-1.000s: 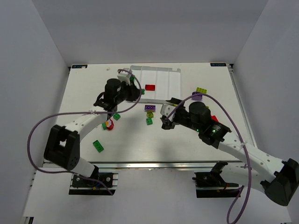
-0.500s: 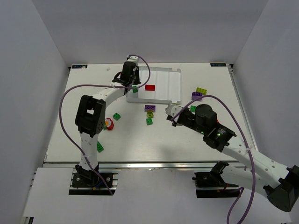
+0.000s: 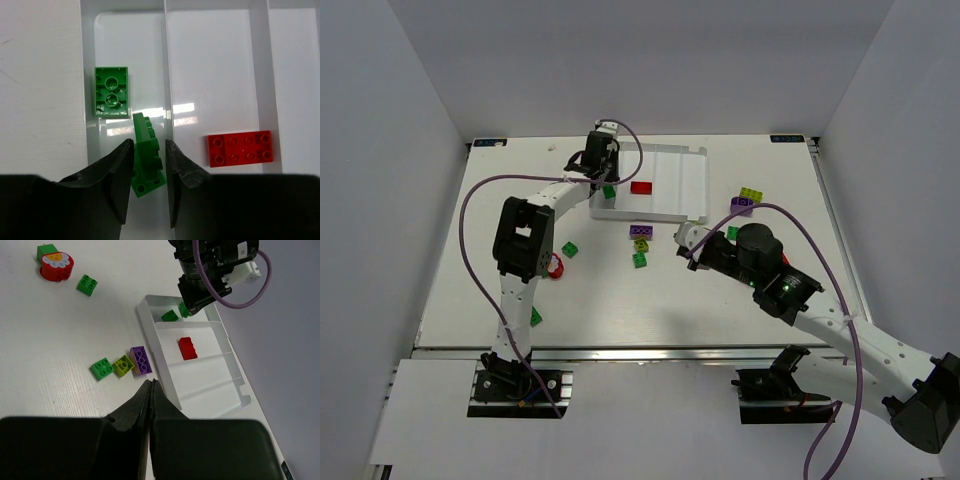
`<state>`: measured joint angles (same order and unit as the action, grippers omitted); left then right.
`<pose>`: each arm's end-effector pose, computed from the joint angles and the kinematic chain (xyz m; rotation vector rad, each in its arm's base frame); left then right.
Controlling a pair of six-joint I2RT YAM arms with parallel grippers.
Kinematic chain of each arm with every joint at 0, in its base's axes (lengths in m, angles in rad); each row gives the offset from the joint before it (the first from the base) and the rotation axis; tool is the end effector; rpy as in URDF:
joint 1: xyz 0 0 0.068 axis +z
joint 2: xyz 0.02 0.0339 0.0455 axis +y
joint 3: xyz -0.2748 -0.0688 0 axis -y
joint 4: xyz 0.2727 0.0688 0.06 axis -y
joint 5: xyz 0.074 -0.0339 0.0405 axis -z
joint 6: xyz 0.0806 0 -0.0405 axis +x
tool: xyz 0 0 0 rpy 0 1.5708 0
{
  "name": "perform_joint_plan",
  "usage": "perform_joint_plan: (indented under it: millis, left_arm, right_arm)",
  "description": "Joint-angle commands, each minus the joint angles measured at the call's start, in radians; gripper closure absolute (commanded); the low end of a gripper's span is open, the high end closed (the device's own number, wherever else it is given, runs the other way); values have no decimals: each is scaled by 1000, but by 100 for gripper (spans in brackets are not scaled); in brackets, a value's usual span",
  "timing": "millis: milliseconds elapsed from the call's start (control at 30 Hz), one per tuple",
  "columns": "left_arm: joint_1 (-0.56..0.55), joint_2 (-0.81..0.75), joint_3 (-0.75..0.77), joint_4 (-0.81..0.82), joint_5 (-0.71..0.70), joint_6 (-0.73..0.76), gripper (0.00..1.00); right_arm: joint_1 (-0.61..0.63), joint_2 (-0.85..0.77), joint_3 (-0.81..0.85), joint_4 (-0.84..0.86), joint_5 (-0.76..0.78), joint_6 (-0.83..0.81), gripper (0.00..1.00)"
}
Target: Sort the legos into containers by color
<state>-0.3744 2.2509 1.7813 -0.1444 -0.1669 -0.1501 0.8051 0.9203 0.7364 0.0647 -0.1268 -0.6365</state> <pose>0.5527 -0.2028 0.1688 0.1497 2.1722 -0.1167 0.1905 0.2129 0.3230 -1.1881 1.2081 0.2334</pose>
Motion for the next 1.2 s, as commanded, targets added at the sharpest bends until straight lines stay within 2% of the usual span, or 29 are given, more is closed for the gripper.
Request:
perform_joint_plan:
  millis: [0, 100, 167, 233, 300, 333, 367, 400, 467, 500, 567, 600, 667, 733, 767, 833, 867, 933, 1067, 1167]
  left_arm:
    - [6, -33, 20, -24, 14, 6, 55]
    - [11, -48, 23, -41, 4, -2, 28]
    - [12, -68, 24, -50, 17, -5, 23]
    - [12, -112, 23, -57, 23, -3, 19]
    - [12, -174, 17, -75, 29, -2, 14]
    - [12, -200, 9, -80, 32, 1, 14]
    - [12, -227, -2, -87, 39, 3, 13]
    - [14, -291, -40, -87, 40, 1, 11]
    - [14, -367, -101, -70, 50, -9, 3]
    - [15, -408, -185, -55, 44, -22, 2]
    - [17, -548, -285, -9, 41, -78, 2]
    - [17, -595, -397, 11, 44, -133, 2]
    - [20, -743, -506, 66, 73, -205, 2]
    - [20, -879, -660, 135, 171, -265, 2]
    - [20, -924, -709, 167, 219, -281, 4]
    - [20, -1009, -828, 227, 247, -296, 6]
    - [20, -1081, -858, 235, 247, -284, 13]
    - [20, -1137, -898, 227, 207, -206, 18]
    - [20, -1238, -974, 238, 207, -192, 18]
    - [20, -1309, -1007, 276, 247, -215, 16]
  right_arm:
    - [-7, -5, -2, 52, -17, 9, 100]
    - [-14, -9, 0, 50, -25, 11, 100]
    - [-15, -9, -2, 49, -30, 12, 100]
    - [-17, -6, 0, 47, -31, 14, 95]
    - [-20, 0, 0, 49, -37, 17, 74]
    - [-20, 6, 0, 49, -40, 21, 59]
    - [-21, 15, 0, 49, -45, 24, 42]
    - [-23, 20, -5, 53, -46, 29, 12]
    - [-30, 28, -18, 72, -60, 35, 11]
    - [-30, 29, -41, 108, -60, 52, 11]
    - [-38, 51, -52, 126, -54, 69, 11]
    - [-38, 63, -43, 135, -37, 131, 10]
    - [-41, 118, -13, 115, -20, 190, 11]
    - [-43, 176, 21, 90, -31, 292, 14]
    - [-43, 199, 29, 83, -62, 319, 20]
    - [-44, 280, 61, 75, -68, 419, 23]
    - [-44, 316, 79, 52, -57, 451, 26]
    - [-43, 429, 124, 20, -47, 518, 28]
    - [-37, 624, 269, -93, -10, 705, 27]
    - [-23, 736, 345, -112, 70, 733, 22]
